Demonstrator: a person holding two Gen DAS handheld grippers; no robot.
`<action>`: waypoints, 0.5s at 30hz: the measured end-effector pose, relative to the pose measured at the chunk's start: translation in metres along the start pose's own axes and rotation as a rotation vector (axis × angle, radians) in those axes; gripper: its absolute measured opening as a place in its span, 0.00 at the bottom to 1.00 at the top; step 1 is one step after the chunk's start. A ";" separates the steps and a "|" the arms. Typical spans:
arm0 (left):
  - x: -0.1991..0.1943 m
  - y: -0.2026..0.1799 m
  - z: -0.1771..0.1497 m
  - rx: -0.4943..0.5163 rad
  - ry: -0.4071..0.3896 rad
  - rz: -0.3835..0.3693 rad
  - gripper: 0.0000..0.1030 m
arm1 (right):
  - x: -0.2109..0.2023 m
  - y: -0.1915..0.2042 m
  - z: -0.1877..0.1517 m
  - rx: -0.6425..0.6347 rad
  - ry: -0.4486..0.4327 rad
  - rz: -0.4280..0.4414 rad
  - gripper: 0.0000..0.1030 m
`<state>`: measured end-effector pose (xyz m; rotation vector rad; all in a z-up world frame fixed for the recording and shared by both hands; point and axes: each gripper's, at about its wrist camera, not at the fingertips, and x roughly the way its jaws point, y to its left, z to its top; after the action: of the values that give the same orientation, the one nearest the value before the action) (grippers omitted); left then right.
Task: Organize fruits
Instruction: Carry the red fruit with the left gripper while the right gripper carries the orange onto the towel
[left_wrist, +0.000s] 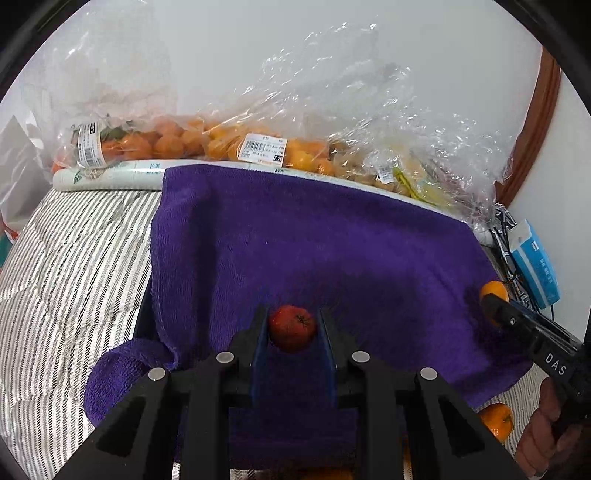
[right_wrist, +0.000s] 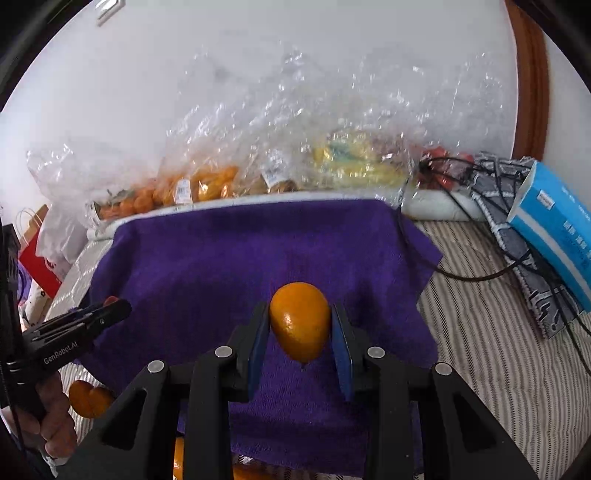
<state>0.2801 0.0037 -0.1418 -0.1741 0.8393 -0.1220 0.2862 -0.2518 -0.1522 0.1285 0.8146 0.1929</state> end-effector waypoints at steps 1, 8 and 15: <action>0.000 0.001 0.000 -0.004 0.001 -0.004 0.24 | 0.002 0.000 0.000 0.003 0.006 0.001 0.32; 0.003 -0.002 -0.001 0.009 0.014 -0.008 0.24 | 0.009 0.000 -0.003 -0.003 0.026 -0.009 0.32; 0.007 -0.002 -0.002 0.008 0.038 -0.002 0.24 | 0.014 0.001 -0.004 -0.007 0.039 -0.012 0.32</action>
<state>0.2837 0.0006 -0.1478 -0.1656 0.8763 -0.1304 0.2923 -0.2480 -0.1646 0.1130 0.8536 0.1872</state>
